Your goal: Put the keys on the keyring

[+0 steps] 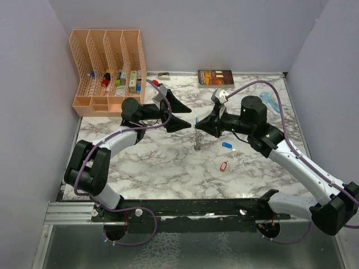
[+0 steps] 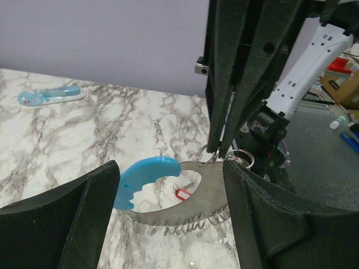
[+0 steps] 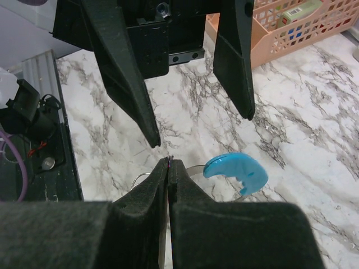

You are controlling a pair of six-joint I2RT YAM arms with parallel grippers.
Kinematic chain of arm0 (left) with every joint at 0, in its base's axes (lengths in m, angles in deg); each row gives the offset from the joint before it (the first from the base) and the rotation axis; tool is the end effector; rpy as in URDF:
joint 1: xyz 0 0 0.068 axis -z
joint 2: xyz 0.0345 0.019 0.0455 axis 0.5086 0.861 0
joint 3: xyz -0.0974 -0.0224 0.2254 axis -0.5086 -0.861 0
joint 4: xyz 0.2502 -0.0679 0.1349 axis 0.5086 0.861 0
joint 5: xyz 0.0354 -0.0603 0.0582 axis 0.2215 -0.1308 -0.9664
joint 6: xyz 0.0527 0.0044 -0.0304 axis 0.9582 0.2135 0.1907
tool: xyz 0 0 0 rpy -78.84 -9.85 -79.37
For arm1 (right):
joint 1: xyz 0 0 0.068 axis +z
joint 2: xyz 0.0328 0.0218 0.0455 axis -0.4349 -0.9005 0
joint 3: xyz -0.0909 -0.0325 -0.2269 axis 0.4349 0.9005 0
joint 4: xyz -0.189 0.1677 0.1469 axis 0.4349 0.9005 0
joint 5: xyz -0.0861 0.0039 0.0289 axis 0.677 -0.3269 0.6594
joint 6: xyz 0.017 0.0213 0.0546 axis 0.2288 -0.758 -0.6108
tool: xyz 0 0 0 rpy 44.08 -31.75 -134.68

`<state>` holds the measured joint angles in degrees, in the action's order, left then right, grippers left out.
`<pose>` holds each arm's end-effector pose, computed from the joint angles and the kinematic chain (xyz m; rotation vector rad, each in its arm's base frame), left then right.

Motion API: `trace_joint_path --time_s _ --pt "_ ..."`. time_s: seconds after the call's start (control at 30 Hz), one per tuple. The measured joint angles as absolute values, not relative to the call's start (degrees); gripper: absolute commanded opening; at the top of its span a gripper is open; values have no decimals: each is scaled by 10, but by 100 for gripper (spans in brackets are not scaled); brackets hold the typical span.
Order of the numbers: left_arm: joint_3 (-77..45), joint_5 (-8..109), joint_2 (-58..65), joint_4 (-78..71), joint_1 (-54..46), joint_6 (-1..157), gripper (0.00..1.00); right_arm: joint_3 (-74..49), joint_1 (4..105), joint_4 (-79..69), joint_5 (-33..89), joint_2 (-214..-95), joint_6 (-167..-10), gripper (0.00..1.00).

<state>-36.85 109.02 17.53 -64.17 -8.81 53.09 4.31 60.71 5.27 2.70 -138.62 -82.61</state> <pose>0.3165 -0.1716 0.2641 0.9835 1.2443 -1.4794 0.2406 0.1983 0.3251 -0.9505 1.6797 0.9577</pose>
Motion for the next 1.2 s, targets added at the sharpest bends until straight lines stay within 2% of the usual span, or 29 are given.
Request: trace_joint_path --time_s 0.4,0.53,0.7,1.2 --pt "-372 1144 187 -741 -52 478 76 43 607 53 27 -1383 -837 1" --pt "-373 1146 189 -735 -53 485 70 43 607 53 27 -1382 -839 1" --pt "-373 1146 193 -723 -53 498 58 38 607 53 26 -1377 -839 1" --pt "-373 1146 197 -729 -53 490 52 34 607 50 18 -1373 -853 1"
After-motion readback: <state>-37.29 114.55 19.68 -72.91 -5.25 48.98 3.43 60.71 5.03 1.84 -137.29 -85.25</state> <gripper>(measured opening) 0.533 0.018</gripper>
